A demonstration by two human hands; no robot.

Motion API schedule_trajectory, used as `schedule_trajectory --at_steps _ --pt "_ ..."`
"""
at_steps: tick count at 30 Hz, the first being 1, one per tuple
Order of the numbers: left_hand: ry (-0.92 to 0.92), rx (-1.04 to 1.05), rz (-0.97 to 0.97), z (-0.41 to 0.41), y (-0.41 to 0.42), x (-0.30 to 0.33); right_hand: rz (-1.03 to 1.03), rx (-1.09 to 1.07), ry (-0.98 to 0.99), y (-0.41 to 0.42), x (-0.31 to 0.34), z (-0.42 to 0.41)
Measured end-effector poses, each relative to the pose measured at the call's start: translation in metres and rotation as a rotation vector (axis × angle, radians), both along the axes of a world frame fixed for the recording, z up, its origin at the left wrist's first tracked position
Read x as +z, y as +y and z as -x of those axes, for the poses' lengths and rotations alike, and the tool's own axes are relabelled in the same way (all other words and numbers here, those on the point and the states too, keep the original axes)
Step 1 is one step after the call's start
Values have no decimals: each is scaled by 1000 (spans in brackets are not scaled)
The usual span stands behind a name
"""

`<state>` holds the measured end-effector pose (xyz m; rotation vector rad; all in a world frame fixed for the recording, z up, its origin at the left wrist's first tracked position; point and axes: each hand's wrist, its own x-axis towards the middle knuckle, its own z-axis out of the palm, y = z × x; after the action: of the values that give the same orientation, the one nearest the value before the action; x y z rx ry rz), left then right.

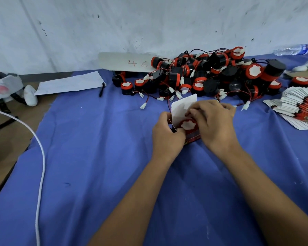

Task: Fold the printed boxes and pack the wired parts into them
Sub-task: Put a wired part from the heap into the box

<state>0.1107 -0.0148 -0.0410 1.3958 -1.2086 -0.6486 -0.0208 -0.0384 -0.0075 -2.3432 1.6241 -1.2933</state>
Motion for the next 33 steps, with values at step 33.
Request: schedule_trajectory --at_steps 33 --pt "175 -199 -78 -12 -5 1 -127 32 540 -7 2 -5"
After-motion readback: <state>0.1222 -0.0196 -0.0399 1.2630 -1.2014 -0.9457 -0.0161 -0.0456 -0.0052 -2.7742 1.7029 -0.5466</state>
